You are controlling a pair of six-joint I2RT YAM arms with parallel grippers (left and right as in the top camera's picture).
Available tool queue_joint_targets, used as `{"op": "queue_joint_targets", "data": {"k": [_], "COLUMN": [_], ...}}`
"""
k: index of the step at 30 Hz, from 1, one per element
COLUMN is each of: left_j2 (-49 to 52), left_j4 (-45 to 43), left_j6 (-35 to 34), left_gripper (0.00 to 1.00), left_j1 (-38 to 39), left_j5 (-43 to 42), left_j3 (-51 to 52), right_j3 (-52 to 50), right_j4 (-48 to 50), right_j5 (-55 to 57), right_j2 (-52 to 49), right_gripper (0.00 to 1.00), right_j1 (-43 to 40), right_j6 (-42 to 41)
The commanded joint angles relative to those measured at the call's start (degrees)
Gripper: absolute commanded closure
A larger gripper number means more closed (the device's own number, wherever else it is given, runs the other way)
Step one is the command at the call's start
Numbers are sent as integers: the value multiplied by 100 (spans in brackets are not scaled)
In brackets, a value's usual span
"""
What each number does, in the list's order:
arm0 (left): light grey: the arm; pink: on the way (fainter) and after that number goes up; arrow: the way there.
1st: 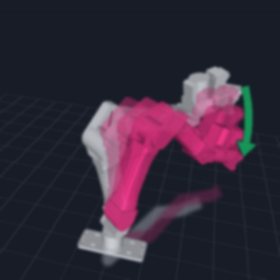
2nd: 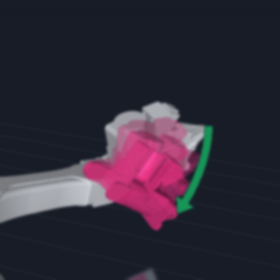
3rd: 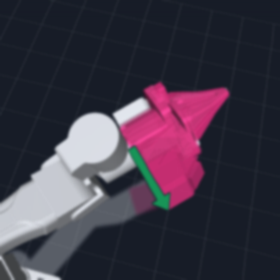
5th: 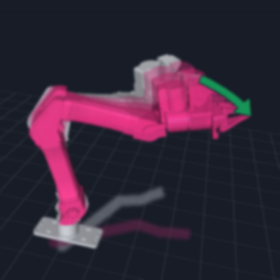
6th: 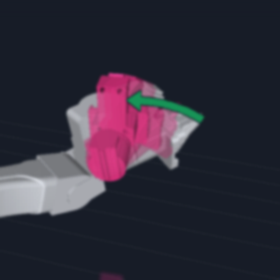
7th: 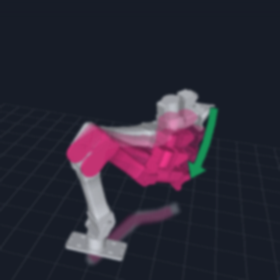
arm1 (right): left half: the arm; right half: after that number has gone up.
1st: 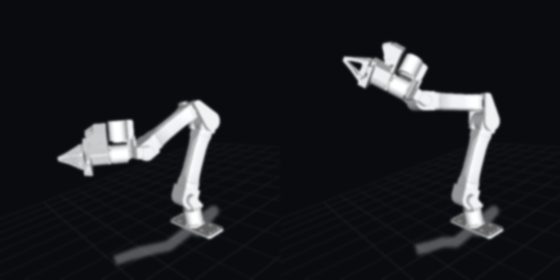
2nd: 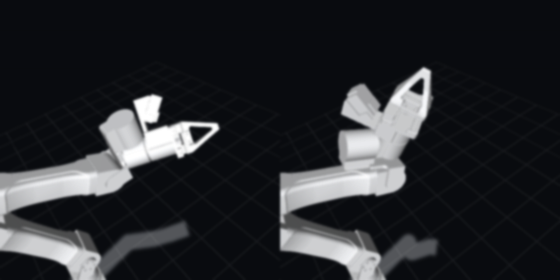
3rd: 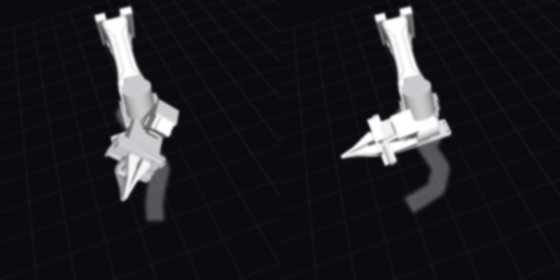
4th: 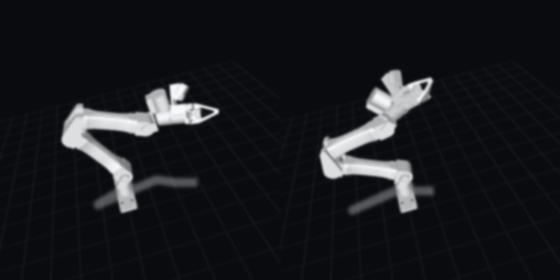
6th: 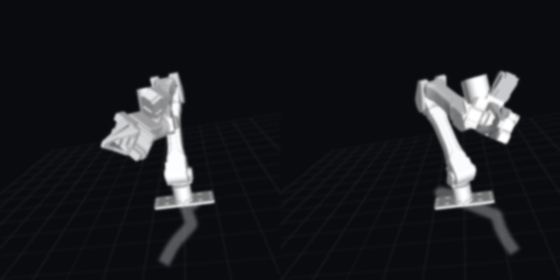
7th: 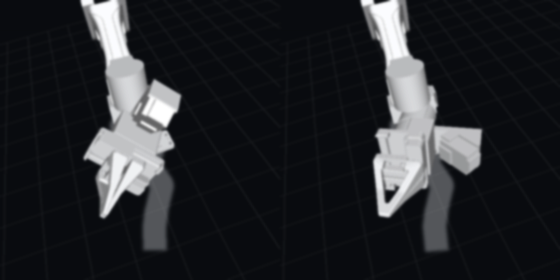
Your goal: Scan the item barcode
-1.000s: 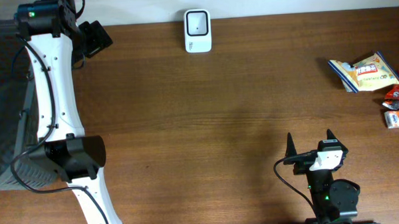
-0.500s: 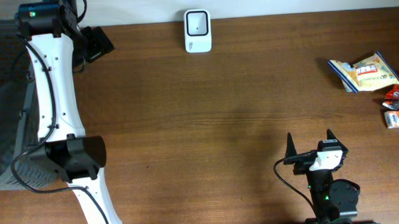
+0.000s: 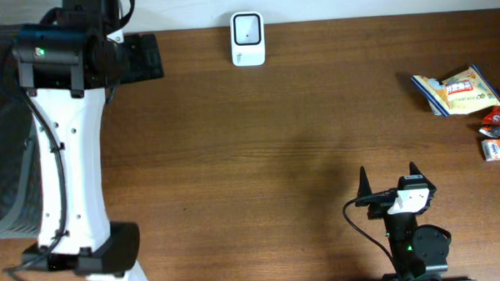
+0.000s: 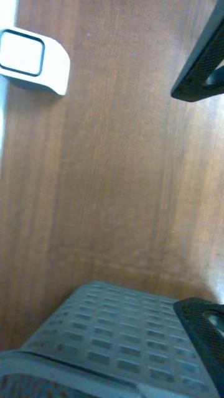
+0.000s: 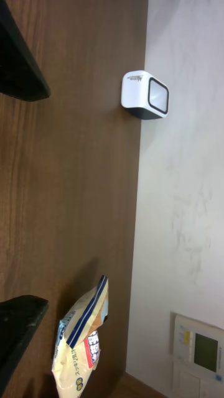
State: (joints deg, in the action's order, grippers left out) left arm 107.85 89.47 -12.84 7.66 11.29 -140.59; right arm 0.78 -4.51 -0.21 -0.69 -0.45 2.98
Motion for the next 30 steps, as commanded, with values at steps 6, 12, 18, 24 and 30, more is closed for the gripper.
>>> {"op": "queue_joint_targets", "data": {"k": [6, 12, 18, 24, 30], "left_j2": [-2564, -5534, -8303, -9593, -10489], "left_j4": [-2717, -5025, -5233, -5823, -7718], "left_j6": [256, 461, 717, 717, 717], "left_gripper": [1, 1, 1, 1, 1], "left_j1": [-15, -28, -59, -356, -651], "left_j5": [-199, -85, -74, 55, 50], "left_j3": [5034, 9165, 11049, 12395, 13464], "right_j3": [-46, -46, -46, -46, -46], "right_j4": [-20, -20, -20, -20, -20], "right_j5": [28, 26, 28, 28, 26], "right_j2": [44, 44, 44, 44, 44], "right_gripper": [1, 2, 2, 2, 1], "right_j1": [-37, -37, -37, -37, -37], "right_j6": [0, 0, 0, 0, 0]}}
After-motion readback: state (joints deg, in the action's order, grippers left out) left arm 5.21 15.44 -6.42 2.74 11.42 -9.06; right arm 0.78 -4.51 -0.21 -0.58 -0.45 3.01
